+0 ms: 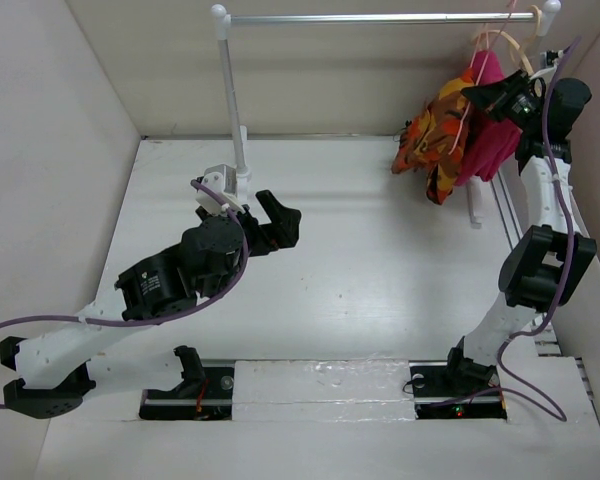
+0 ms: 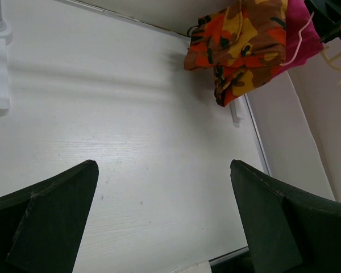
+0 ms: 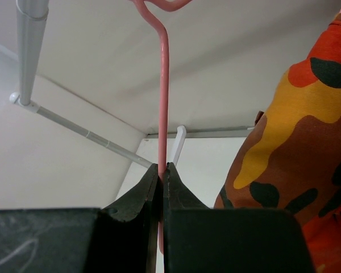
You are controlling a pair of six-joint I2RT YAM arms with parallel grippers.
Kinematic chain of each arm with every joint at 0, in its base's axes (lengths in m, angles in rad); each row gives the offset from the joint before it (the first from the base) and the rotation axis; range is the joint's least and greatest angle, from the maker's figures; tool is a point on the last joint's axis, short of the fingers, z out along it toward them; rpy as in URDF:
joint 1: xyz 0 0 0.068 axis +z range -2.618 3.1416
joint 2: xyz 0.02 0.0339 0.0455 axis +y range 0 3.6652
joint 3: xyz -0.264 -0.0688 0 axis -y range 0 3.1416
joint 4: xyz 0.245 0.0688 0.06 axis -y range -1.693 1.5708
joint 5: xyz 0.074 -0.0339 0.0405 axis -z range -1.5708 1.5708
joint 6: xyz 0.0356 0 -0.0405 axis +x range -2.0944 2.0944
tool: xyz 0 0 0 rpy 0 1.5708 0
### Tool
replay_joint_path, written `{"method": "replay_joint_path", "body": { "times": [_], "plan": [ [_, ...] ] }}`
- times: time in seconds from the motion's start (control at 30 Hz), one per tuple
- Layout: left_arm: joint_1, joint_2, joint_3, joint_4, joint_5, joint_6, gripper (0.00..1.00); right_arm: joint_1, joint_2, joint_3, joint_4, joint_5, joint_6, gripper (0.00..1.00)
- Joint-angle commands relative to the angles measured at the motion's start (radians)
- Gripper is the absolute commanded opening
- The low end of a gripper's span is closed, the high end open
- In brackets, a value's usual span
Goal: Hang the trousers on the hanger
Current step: Place the hanger at the clothesline.
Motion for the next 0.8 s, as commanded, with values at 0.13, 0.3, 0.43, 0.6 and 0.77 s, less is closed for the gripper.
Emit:
{"method": "replay_joint_path", "body": {
  "times": [0.13, 0.3, 0.43, 0.6, 0.77],
  "plan": [
    [0.004, -0.011, 0.014, 0.03, -0.006, -0.028, 0.99, -0.021, -0.04, -0.028, 0.129, 0.0, -0.049, 0.14],
    [0.004, -0.026, 0.01, 0.017, -0.011, -0.045, 0.99, -0.012, -0.064, -0.063, 0.137, -0.009, -0.049, 0.32],
    [0.004, -0.038, -0.002, 0.014, -0.006, -0.058, 0.99, -0.012, -0.095, -0.074, 0.14, -0.015, -0.06, 0.46],
    [0.004, -0.04, -0.009, -0.008, -0.014, -0.068, 0.99, -0.012, -0.187, -0.09, 0.111, 0.017, -0.108, 0.54],
    [0.004, -0.025, 0.007, -0.028, -0.023, -0.065, 0.99, -0.032, -0.314, -0.059, -0.194, 0.208, -0.34, 0.61]
  ]
}}
